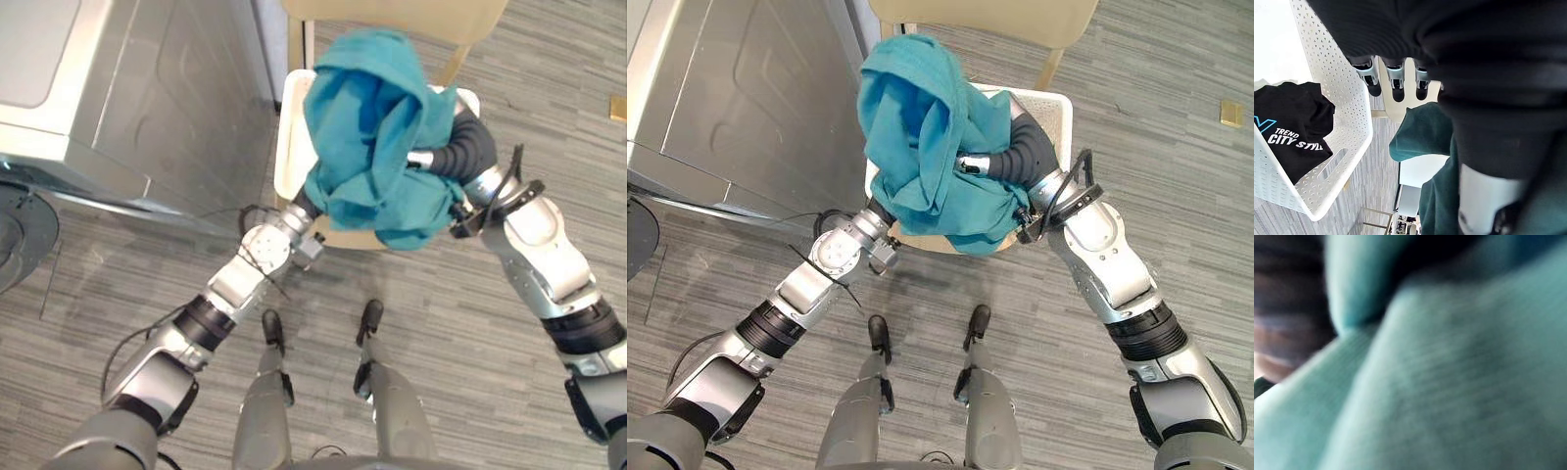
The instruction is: Pick up the laundry basket with both hands and put the clothes into the washing machine.
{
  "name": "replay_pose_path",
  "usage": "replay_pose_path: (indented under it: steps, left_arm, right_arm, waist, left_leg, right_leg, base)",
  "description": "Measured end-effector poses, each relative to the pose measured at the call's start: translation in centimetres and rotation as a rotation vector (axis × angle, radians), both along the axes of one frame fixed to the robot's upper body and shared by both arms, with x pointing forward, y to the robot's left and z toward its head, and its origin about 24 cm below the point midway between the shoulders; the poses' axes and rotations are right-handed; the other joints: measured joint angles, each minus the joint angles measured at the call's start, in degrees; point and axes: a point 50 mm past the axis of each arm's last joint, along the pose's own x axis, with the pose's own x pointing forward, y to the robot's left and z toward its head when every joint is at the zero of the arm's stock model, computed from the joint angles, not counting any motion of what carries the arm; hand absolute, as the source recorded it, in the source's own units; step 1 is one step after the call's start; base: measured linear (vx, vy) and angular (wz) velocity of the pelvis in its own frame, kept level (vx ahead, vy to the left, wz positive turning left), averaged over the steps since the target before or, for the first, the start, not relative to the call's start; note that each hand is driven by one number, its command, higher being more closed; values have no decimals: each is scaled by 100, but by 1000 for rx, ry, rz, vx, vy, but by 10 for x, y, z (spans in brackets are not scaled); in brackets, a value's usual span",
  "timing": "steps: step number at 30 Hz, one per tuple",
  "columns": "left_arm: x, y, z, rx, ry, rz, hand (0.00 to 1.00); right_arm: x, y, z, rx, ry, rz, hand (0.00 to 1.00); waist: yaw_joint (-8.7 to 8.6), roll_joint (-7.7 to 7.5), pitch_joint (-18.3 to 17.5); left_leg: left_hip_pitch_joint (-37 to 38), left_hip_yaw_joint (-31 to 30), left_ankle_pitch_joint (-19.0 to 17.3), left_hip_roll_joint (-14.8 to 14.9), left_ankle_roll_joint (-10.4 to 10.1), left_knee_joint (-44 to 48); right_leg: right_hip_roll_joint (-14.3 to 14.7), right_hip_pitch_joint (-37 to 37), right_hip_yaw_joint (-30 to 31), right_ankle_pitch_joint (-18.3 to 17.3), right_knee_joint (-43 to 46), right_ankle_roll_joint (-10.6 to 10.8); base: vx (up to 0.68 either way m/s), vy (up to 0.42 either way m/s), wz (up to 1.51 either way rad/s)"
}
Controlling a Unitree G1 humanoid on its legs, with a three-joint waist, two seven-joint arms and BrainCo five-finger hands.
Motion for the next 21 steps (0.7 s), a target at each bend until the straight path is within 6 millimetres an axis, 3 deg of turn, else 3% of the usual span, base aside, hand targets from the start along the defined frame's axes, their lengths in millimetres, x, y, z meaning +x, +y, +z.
replay_pose_path:
  steps: [12,21]
  left_arm:
    - [-6,14,20,-157,-199,332,0]
    - [-11,21,36,-257,-258,414,0]
  right_arm:
    - [-2,-6,-30,95,87,-17,100]
    - [-4,-2,-36,131,104,-8,100]
  waist:
    - [73,5,7]
    - [152,-12,16]
  left_leg:
    - [66,-81,2,9,0,2]
    - [63,-134,5,6,-2,-28]
  right_leg:
    - [4,125,-82,-7,0,9]
    - [0,148,-139,-37,0,49]
  base:
    - [1,18,2]
    - [-5,14,3]
